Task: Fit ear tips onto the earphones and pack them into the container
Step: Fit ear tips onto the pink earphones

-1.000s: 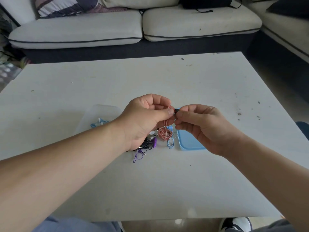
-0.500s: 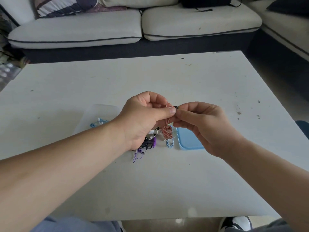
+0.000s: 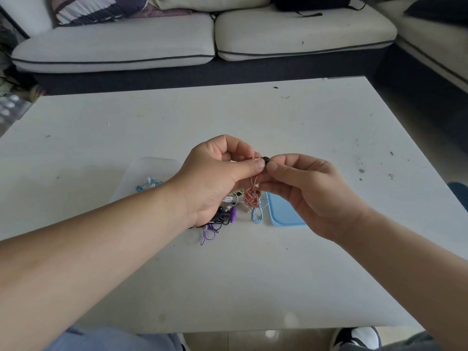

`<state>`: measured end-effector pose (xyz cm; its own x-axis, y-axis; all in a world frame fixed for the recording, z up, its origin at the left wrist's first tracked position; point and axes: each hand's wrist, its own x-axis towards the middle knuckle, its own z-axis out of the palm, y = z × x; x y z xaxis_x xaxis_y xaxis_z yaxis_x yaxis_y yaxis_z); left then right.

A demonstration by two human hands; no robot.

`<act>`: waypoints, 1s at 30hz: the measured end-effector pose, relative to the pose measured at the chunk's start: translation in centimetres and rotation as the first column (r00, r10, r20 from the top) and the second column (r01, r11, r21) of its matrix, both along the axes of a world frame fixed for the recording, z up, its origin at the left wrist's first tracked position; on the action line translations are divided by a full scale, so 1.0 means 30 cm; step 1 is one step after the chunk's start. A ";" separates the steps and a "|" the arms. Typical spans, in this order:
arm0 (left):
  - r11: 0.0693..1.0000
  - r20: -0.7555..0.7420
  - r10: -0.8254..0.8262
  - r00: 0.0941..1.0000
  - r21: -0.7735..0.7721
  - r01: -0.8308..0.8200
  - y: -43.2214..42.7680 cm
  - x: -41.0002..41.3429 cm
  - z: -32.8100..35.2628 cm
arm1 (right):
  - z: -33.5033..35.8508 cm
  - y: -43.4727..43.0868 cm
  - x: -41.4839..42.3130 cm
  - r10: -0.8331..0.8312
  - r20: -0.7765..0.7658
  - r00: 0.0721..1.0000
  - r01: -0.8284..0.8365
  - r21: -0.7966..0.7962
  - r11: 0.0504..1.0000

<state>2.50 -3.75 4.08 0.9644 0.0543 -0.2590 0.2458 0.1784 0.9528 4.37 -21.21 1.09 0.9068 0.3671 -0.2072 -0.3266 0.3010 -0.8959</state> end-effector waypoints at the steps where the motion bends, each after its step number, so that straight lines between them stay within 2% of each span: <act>1: 1.000 -0.001 -0.002 1.000 0.000 0.002 0.001 0.000 -0.001 | 0.001 -0.001 0.003 -0.014 -0.018 1.000 0.014 0.003 1.000; 6: 1.000 -0.009 -0.019 1.000 -0.025 0.019 0.000 -0.004 -0.005 | -0.006 -0.007 0.010 0.010 -0.110 0.994 -0.008 0.021 1.000; 15: 0.999 -0.006 -0.053 0.999 0.004 0.053 0.006 -0.007 0.001 | -0.015 -0.033 0.023 0.111 -0.048 0.993 -0.111 0.001 0.994; 20: 0.985 0.015 -0.083 0.996 0.151 0.080 0.010 -0.012 -0.001 | -0.022 -0.032 0.022 0.109 -0.040 0.993 -0.111 -0.056 0.992; 23: 0.978 0.033 -0.096 0.995 0.189 0.088 0.014 -0.013 -0.003 | -0.019 -0.031 0.020 0.098 -0.054 0.994 -0.100 -0.047 0.994; 30: 0.985 0.038 -0.086 0.996 0.154 0.079 0.028 -0.020 0.009 | -0.001 -0.021 0.014 0.106 -0.094 0.990 -0.107 -0.007 0.994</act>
<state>1.90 -2.90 4.37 0.9775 0.0095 -0.2105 0.2104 0.0115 0.9775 4.81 -21.82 1.06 0.8391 0.4576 -0.2942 -0.4386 0.2492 -0.8634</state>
